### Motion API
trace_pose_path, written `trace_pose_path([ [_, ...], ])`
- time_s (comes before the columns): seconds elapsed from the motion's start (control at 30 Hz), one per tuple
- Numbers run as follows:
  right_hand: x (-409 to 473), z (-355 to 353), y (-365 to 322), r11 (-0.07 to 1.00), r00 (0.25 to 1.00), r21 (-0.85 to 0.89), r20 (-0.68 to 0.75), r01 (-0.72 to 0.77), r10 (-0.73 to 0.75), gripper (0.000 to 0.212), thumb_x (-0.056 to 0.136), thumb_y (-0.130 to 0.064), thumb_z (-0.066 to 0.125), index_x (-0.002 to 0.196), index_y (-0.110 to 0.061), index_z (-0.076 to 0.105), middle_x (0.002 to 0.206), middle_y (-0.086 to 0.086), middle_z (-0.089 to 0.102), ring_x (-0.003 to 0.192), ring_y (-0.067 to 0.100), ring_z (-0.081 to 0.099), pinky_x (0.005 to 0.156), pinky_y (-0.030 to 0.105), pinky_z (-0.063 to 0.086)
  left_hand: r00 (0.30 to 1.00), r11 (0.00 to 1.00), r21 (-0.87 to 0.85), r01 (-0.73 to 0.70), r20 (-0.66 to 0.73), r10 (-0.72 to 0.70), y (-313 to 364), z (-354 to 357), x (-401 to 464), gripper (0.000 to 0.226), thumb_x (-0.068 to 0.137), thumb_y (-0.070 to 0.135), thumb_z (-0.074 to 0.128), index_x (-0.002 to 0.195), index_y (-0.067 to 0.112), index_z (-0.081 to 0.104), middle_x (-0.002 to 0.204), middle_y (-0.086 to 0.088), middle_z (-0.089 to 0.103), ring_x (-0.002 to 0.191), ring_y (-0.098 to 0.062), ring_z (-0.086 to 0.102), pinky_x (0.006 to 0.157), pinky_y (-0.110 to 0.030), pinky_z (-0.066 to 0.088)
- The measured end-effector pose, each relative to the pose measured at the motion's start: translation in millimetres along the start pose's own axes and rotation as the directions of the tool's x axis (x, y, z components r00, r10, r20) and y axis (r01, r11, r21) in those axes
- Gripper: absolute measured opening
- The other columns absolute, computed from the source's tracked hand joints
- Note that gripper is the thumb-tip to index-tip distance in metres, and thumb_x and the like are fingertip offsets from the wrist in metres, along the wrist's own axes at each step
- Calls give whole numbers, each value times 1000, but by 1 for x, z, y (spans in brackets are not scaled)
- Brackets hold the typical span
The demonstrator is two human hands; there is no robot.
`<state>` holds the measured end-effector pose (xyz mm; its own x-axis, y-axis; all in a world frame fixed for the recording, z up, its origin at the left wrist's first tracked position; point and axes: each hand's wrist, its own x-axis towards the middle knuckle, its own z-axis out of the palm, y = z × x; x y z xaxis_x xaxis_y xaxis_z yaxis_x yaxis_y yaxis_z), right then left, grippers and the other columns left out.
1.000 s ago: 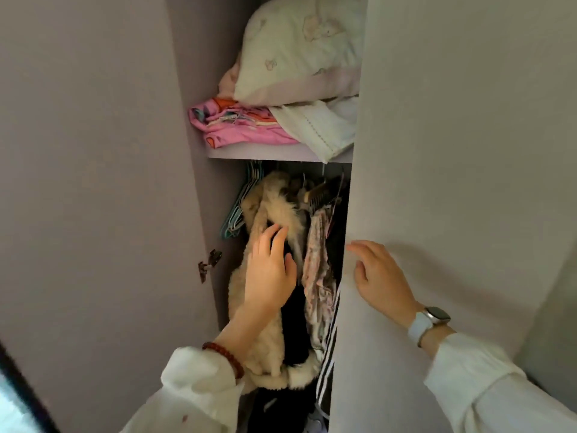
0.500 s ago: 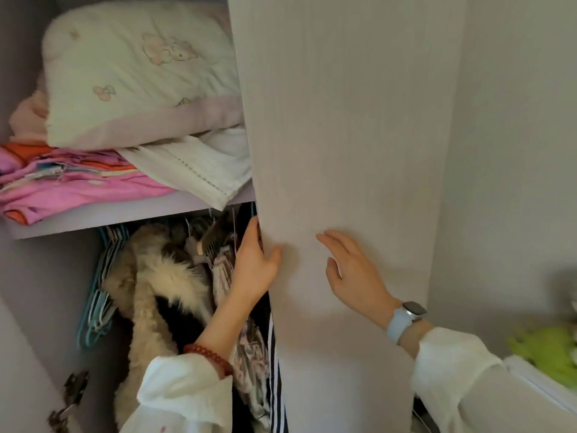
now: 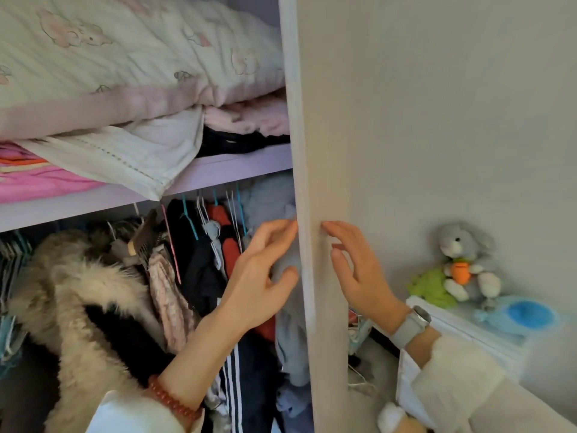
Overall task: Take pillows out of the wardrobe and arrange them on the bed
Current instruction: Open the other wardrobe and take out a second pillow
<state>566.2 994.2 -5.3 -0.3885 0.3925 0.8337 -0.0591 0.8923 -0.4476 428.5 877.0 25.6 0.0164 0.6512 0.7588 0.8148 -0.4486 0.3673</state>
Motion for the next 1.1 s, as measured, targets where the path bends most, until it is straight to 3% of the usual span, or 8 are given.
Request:
trace_pose_path([
  [0.07,-7,-22,-5,1000,1000,24,-15,-4,4,38,91,-30,33,126,-19,43,123,1,47,114,14,48,92,31,46,997,999,6,-41,62,40,10,13,8,58,77,17,43,134,20,37,134,8,35,125,6,31,102,-7,24],
  [0.23,-25,-74,-12,997,996,22,-54,-72,73,38,89,-30,37,125,-20,41,122,-3,51,110,2,51,88,15,44,963,999,-17,-45,266,48,31,58,32,73,79,14,46,136,44,13,151,9,12,137,0,11,105,-6,12],
  [0.4,-33,-121,-4,972,957,-95,-221,-214,189,41,87,-30,38,125,-16,44,109,-4,58,90,-8,55,78,7,42,925,989,10,-145,356,132,56,111,72,85,79,8,46,131,57,1,151,15,9,134,-15,26,97,-27,35],
  [0.53,-26,-151,11,921,861,-129,-420,-369,286,34,88,-6,43,122,-7,44,109,2,55,98,17,56,82,20,41,917,990,12,-142,379,127,65,146,102,68,81,3,50,139,31,29,150,2,26,137,-15,24,111,-28,22],
  [0.67,-9,-176,23,829,772,-176,-504,-531,387,37,82,4,43,120,1,40,113,22,54,103,37,52,84,35,41,956,996,37,-80,288,66,66,153,127,48,83,2,51,129,17,49,141,-7,41,129,-21,37,105,-24,26],
  [0.77,10,-181,19,755,733,-250,-546,-606,407,55,81,3,45,132,8,26,131,31,38,122,42,37,100,39,30,972,995,77,-70,231,50,58,137,137,41,85,2,51,124,15,55,135,-9,45,124,-23,41,101,-26,29],
  [0.87,38,-169,4,767,804,-404,-546,-499,235,63,83,-1,46,139,0,18,147,29,17,137,39,16,114,43,15,988,983,172,-57,150,31,44,105,148,38,85,2,52,120,13,58,131,-10,47,121,-25,43,101,-33,32],
  [1.1,129,-98,-14,887,971,-438,-237,-143,40,53,87,-5,43,138,-8,28,146,16,30,133,30,28,107,38,29,998,842,540,-11,-42,40,6,-24,186,34,82,9,51,114,8,62,123,-17,55,110,-37,51,91,-47,43],
])
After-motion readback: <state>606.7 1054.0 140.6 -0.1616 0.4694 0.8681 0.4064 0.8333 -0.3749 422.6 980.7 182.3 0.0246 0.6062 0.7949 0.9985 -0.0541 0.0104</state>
